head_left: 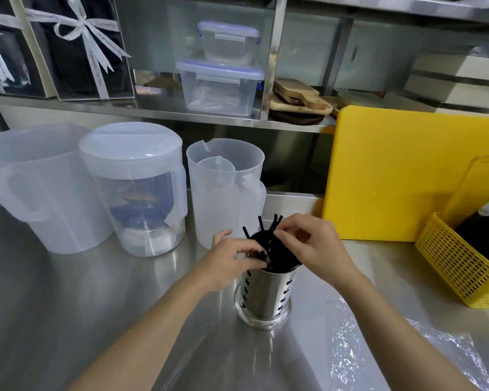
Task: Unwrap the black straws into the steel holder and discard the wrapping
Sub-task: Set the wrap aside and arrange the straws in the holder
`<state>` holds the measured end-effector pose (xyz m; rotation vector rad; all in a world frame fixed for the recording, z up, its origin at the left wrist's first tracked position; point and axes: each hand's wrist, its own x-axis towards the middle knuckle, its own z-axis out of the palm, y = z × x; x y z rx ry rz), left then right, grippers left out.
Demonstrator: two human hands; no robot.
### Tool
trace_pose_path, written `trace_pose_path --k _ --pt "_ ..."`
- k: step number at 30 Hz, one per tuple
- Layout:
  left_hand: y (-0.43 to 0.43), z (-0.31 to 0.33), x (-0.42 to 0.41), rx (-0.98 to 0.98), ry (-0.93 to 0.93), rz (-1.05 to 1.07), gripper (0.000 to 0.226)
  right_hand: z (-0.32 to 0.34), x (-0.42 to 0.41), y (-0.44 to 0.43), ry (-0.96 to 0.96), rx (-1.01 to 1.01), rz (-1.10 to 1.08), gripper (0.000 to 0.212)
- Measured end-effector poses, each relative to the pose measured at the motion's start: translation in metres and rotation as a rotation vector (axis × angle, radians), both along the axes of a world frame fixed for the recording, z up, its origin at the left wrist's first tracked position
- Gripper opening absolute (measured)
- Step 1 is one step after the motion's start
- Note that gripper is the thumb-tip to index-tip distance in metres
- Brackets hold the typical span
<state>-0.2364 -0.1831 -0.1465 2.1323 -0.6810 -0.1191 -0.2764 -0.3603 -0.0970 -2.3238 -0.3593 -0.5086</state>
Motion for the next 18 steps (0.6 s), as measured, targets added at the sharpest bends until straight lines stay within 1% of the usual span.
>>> trace_pose_path --k 2,4,6,8,10,14,18 --pt "-0.002 0.003 0.001 -0.125 0.015 0.024 0.008 -0.003 -0.001 0.001 0.053 -0.001 0.078 0.012" --pt "-0.005 0.011 0.001 -0.295 0.085 0.015 0.021 -0.003 0.000 0.003 0.126 -0.023 0.123 0.013" --pt "-0.007 0.016 0.002 -0.390 0.154 0.019 0.027 -0.005 0.003 0.005 0.172 -0.015 0.099 0.019" --pt "-0.009 0.019 0.004 -0.449 0.181 0.031 0.021 -0.006 0.008 0.006 0.191 0.039 0.049 0.021" --pt "-0.012 0.019 0.005 -0.486 0.197 0.037 0.011 -0.007 0.013 0.009 0.201 0.096 0.031 0.016" --pt "-0.014 0.018 0.009 -0.511 0.187 0.090 0.024 -0.005 0.017 0.014 0.207 0.177 0.038 0.016" --pt "-0.015 0.019 0.009 -0.550 0.190 0.107 0.017 -0.004 0.020 0.017 0.210 0.321 0.030 0.006"
